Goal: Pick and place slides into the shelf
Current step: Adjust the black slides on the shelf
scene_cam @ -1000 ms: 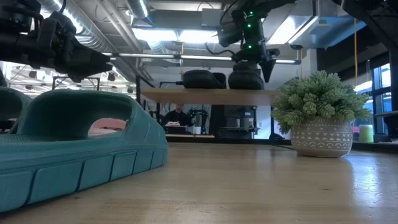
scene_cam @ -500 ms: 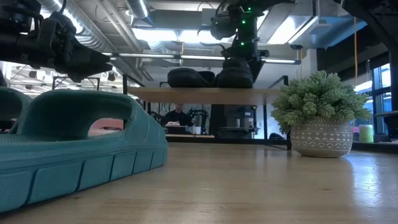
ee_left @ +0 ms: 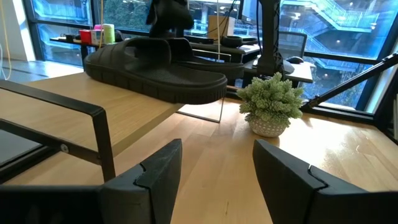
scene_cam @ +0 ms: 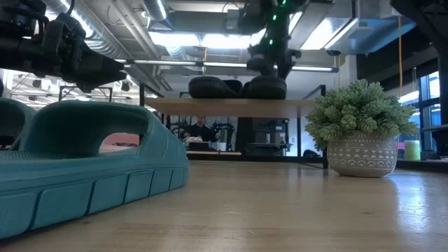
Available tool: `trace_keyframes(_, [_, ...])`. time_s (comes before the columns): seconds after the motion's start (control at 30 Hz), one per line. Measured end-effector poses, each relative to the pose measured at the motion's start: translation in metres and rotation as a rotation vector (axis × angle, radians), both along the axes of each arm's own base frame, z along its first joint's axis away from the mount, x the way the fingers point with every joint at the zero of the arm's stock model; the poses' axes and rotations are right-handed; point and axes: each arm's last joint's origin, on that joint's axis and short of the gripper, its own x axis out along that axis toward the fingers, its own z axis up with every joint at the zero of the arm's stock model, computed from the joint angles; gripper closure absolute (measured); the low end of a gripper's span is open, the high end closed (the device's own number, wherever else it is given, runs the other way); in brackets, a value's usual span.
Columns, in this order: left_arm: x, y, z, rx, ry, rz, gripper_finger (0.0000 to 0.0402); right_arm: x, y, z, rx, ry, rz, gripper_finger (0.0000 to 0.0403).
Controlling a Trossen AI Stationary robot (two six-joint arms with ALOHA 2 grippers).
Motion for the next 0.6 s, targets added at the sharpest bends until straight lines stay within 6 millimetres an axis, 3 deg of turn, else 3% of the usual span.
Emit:
trace_keyframes(0.17, [0.000, 0.000, 0.000, 0.003, 0.001, 0.000, 0.0211, -0.002, 0.018, 0.039, -0.008, -0.162, 0.069, 0.0130])
trace_keyframes(0.3, [0.000, 0.000, 0.000, 0.003, 0.001, 0.000, 0.0211, 0.014, 0.048, 0.056, 0.074, -0.293, 0.287, 0.0130])
trace_keyframes(0.43, [0.000, 0.000, 0.000, 0.003, 0.001, 0.000, 0.0211, 0.041, 0.084, 0.058, 0.107, -0.389, 0.559, 0.0130])
trace_keyframes(0.6, [0.000, 0.000, 0.000, 0.003, 0.001, 0.000, 0.0211, 0.071, 0.120, 0.048, 0.037, -0.464, 0.754, 0.0130])
